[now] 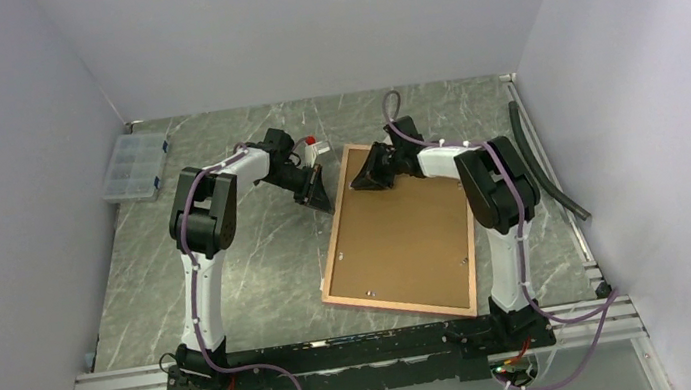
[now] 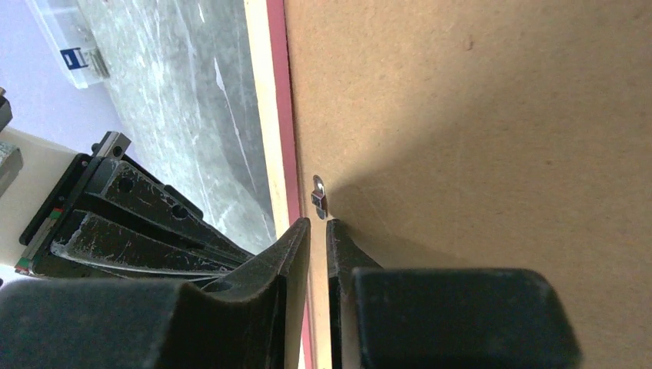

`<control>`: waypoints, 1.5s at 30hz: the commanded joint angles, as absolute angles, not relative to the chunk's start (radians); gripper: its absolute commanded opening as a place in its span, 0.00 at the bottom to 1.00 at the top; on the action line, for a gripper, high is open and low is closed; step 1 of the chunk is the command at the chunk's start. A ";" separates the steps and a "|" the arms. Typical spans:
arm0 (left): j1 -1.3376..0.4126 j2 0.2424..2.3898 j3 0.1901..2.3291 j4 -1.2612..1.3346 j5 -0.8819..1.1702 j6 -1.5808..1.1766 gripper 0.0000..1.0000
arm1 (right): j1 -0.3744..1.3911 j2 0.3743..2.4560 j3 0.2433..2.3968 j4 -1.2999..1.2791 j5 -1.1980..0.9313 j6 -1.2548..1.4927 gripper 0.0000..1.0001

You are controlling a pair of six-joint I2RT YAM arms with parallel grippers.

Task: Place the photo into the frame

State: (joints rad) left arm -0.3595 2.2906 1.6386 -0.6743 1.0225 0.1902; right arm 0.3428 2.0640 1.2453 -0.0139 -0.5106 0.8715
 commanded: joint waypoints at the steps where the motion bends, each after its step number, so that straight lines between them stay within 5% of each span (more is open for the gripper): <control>1: -0.391 2.334 1.645 -0.700 0.991 0.213 0.03 | 0.328 2.038 1.238 -0.043 -0.451 0.840 0.19; 45: -0.396 2.368 1.667 -0.710 1.004 0.216 0.03 | 0.384 2.161 1.312 0.042 -0.477 0.934 0.13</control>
State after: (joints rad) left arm -0.3588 2.3184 1.6669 -0.7017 1.0504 0.1894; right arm 0.3550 2.1201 1.3079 -0.0181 -0.5327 0.9070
